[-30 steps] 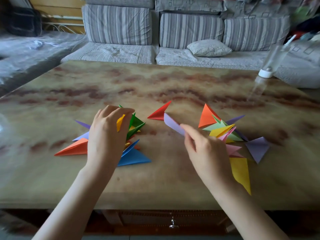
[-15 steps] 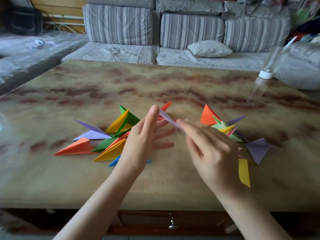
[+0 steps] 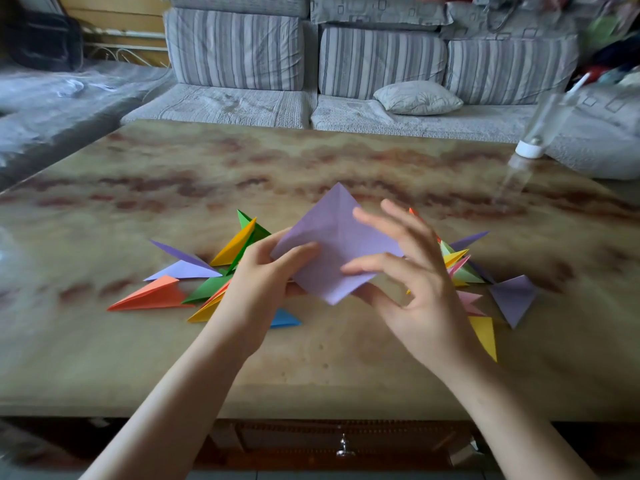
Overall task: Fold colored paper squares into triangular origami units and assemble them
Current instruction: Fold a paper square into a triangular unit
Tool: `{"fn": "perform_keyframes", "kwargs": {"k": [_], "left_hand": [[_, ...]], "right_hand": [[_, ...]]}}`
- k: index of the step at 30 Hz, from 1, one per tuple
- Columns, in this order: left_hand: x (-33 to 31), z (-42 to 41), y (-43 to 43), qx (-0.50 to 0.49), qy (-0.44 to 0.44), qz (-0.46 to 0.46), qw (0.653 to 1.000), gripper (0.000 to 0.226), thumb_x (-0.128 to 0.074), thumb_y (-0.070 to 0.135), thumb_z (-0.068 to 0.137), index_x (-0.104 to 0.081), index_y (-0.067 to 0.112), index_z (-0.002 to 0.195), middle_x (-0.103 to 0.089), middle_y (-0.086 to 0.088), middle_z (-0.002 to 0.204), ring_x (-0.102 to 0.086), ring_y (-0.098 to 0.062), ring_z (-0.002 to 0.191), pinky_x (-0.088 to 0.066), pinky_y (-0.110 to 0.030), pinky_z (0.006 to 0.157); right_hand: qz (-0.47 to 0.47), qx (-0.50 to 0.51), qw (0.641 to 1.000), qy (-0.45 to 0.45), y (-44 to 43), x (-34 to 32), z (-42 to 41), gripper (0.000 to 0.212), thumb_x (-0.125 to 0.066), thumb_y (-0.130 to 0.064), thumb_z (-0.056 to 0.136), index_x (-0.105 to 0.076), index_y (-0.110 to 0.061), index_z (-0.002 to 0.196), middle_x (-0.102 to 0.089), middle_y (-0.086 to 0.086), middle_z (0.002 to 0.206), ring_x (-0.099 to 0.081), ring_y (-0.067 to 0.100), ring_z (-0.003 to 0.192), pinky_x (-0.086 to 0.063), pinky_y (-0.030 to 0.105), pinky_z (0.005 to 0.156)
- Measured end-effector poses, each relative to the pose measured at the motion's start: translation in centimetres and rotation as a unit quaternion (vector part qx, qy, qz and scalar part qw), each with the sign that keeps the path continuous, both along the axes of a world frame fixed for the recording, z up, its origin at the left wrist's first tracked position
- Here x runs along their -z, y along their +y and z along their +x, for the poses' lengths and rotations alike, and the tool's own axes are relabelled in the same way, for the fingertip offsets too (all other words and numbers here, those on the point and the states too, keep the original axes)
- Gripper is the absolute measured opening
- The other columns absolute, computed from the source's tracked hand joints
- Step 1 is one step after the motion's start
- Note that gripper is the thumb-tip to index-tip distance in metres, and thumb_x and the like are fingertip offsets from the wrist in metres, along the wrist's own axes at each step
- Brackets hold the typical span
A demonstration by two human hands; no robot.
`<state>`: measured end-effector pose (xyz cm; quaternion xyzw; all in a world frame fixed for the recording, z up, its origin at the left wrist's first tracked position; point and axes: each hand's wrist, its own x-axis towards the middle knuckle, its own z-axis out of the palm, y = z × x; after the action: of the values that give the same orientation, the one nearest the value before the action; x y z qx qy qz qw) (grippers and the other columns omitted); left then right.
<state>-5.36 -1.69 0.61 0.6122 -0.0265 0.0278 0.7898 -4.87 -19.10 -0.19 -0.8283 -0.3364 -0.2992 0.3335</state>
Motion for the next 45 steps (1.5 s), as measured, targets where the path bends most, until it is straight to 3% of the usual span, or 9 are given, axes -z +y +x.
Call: {"fn": "perform_keyframes", "kwargs": {"k": [3, 6, 9, 11, 14, 17, 23, 26, 45], "left_hand": [[-0.4, -0.3, -0.2, 0.044, -0.007, -0.025, 0.999, 0.019, -0.052, 0.006, 0.090, -0.070, 0.011, 0.090, -0.074, 0.000, 0.085, -0.070, -0.016, 0.080, -0.057, -0.029, 0.060], [-0.8, -0.5, -0.5, 0.079, -0.010, -0.036, 0.996, 0.019, -0.053, 0.013, 0.086, -0.068, 0.009, 0.095, -0.075, 0.000, 0.088, -0.071, -0.014, 0.081, -0.057, -0.029, 0.058], [-0.9, -0.7, -0.7, 0.100, -0.005, -0.039, 0.994, 0.026, -0.051, 0.026, 0.079, -0.069, 0.011, 0.092, -0.075, -0.001, 0.085, -0.073, -0.018, 0.079, -0.058, -0.031, 0.056], [-0.8, -0.8, -0.8, 0.115, 0.004, -0.041, 0.993, 0.032, -0.051, 0.034, 0.081, -0.070, 0.012, 0.094, -0.075, -0.005, 0.089, -0.073, -0.024, 0.083, -0.057, -0.032, 0.056], [-0.8, -0.9, -0.9, 0.135, 0.008, -0.019, 0.991, 0.043, -0.051, 0.046, 0.085, -0.066, 0.011, 0.106, -0.074, -0.008, 0.098, -0.071, -0.027, 0.090, -0.056, -0.030, 0.056], [-0.7, -1.2, -1.0, 0.129, -0.020, 0.040, 0.991, 0.032, -0.065, 0.031, 0.083, -0.066, 0.010, 0.108, -0.074, -0.006, 0.098, -0.072, -0.023, 0.089, -0.058, -0.030, 0.059], [-0.1, -1.3, -1.3, 0.110, -0.046, 0.082, 0.989, 0.020, -0.062, 0.006, 0.084, -0.066, 0.007, 0.104, -0.075, -0.002, 0.086, -0.073, -0.020, 0.079, -0.059, -0.029, 0.061], [-0.1, -1.3, -1.3, 0.110, -0.052, 0.088, 0.989, 0.019, -0.061, 0.005, 0.084, -0.067, 0.008, 0.102, -0.075, -0.001, 0.085, -0.073, -0.018, 0.078, -0.059, -0.028, 0.061], [-0.4, -1.6, -1.4, 0.112, -0.034, 0.103, 0.988, 0.019, -0.065, 0.006, 0.082, -0.066, 0.008, 0.101, -0.076, -0.003, 0.085, -0.073, -0.021, 0.077, -0.058, -0.027, 0.059]], "right_hand": [[0.067, 0.009, 0.995, 0.075, -0.2, -0.5, -0.2, 0.011, -0.063, -0.038, 0.082, -0.070, -0.029, 0.080, -0.043, -0.006, 0.144, -0.023, 0.014, 0.142, -0.021, 0.040, 0.114], [0.173, -0.011, 0.967, 0.186, -0.2, -1.0, -0.3, 0.011, -0.066, -0.047, 0.075, -0.066, -0.039, 0.067, -0.052, -0.016, 0.135, -0.032, 0.003, 0.137, -0.027, 0.032, 0.110], [0.290, -0.041, 0.914, 0.281, -0.4, -1.3, -0.1, 0.008, -0.076, -0.036, 0.067, -0.070, -0.030, 0.065, -0.069, -0.021, 0.102, -0.059, -0.003, 0.105, -0.041, 0.017, 0.089], [0.329, -0.045, 0.897, 0.292, -0.5, -1.3, -0.1, 0.003, -0.074, -0.026, 0.067, -0.071, -0.026, 0.066, -0.070, -0.015, 0.084, -0.063, 0.001, 0.085, -0.044, 0.015, 0.076], [0.344, -0.028, 0.892, 0.290, -0.5, -1.7, -0.3, 0.013, -0.079, -0.025, 0.065, -0.068, -0.023, 0.071, -0.067, -0.012, 0.069, -0.059, 0.002, 0.067, -0.042, 0.012, 0.060], [0.340, -0.016, 0.894, 0.292, -0.3, -1.8, -0.4, 0.016, -0.077, -0.025, 0.065, -0.066, -0.022, 0.077, -0.065, -0.011, 0.065, -0.056, 0.004, 0.059, -0.041, 0.014, 0.050], [0.342, 0.011, 0.889, 0.305, -0.3, -1.7, -0.4, 0.027, -0.082, -0.024, 0.066, -0.067, -0.024, 0.087, -0.065, -0.008, 0.068, -0.057, 0.006, 0.062, -0.043, 0.018, 0.051], [0.339, 0.019, 0.888, 0.310, -0.4, -1.8, -0.3, 0.009, -0.075, -0.017, 0.073, -0.070, -0.023, 0.076, -0.069, -0.011, 0.065, -0.060, 0.003, 0.062, -0.044, 0.015, 0.056], [0.351, 0.047, 0.877, 0.324, -0.3, -2.0, -0.7, 0.008, -0.075, -0.020, 0.075, -0.070, -0.022, 0.069, -0.065, -0.013, 0.059, -0.057, 0.001, 0.060, -0.040, 0.010, 0.047]]}}
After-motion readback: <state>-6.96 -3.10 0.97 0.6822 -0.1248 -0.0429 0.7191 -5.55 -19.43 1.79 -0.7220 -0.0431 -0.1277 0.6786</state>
